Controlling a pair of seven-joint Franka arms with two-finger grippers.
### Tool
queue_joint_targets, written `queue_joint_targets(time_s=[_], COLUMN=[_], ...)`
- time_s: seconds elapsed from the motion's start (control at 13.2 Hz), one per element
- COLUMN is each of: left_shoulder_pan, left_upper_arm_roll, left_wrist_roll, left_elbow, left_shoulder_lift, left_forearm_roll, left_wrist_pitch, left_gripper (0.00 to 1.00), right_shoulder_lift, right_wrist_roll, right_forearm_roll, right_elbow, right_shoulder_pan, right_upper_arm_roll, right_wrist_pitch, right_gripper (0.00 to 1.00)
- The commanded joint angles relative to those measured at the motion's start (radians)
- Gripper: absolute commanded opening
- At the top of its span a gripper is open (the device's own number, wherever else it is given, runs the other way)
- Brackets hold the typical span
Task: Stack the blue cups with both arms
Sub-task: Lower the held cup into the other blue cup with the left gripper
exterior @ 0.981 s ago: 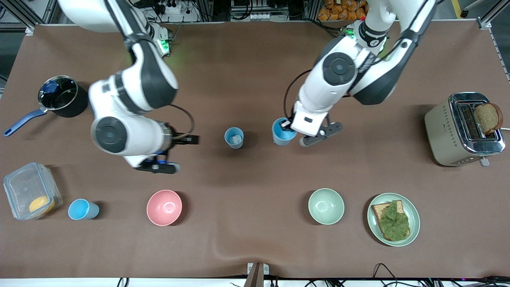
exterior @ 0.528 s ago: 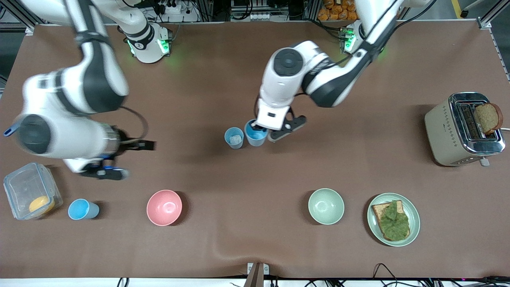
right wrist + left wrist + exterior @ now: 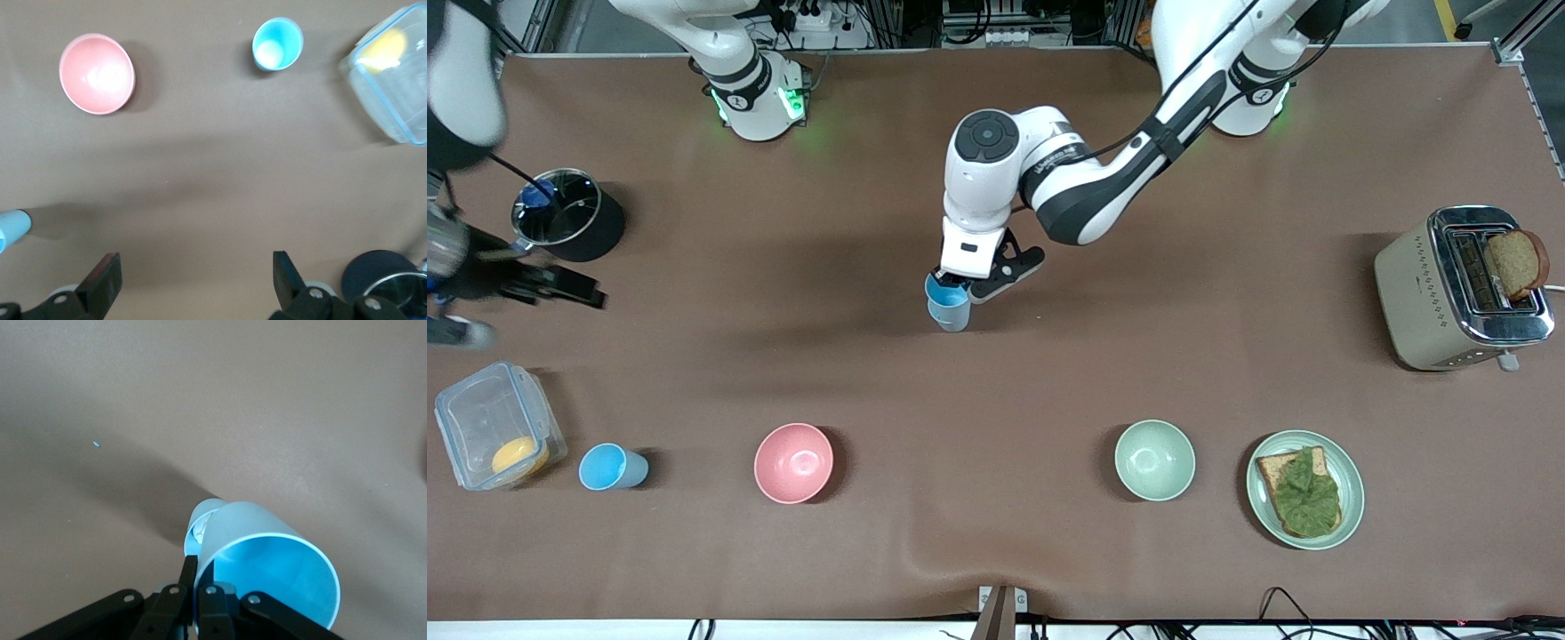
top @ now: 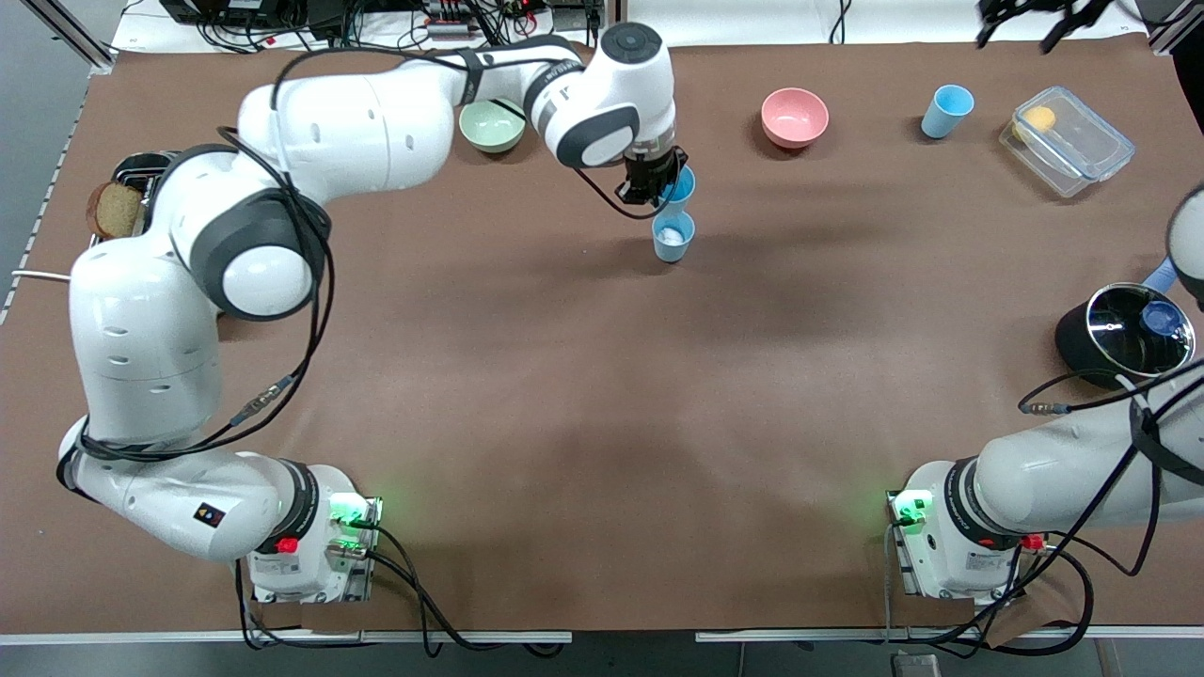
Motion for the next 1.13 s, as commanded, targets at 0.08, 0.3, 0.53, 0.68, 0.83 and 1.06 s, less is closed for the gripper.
queue_joint_targets(time_s=[0.08, 0.3, 0.53, 0.68, 0.83, 1.06], left_shoulder_pan=[-0.090, -0.106, -0.113, -0.109, -0.095, -0.006], left_upper_arm_roll=[0.084, 0.084, 0.086, 0.086, 0.086, 0.110], left_wrist_roll=[-0.044, -0.044, -0.044, -0.044, -0.033, -0.007], left_elbow=[0.030, 0.028, 0.028, 0.030, 0.030, 0.016], left_shoulder_lift=[0.038, 0.053, 0.062, 0.062, 0.033, -0.101], left_forearm_roll=[0.028, 0.028, 0.020, 0.017, 0.024, 0.050], left_wrist_pitch=[0.015, 0.015, 0.017, 0.017, 0.017, 0.000], left_gripper=[0.00, 0.00, 0.00, 1.00, 1.00, 1.00], right_shoulder_lift=[-0.089, -0.081, -0.069, -0.069, -0.067, -0.067], right_wrist_roll=[0.005, 0.003, -0.001, -0.004, -0.006, -0.006], right_forearm_roll=[-0.024, -0.027, -0.067, -0.068, -0.070, -0.068], right_elbow=[-0.023, -0.006, -0.006, -0.006, -0.006, -0.007], right_shoulder_pan=[-0.014, -0.009, -0.013, -0.011, -0.011, -0.011], right_upper_arm_roll=[0.027, 0.025, 0.028, 0.028, 0.030, 0.028], right_wrist_pitch=[-0.119, -0.154, -0.144, -0.134, -0.130, -0.130], right_gripper=[1.00, 1.00, 1.00, 1.00, 1.00, 1.00])
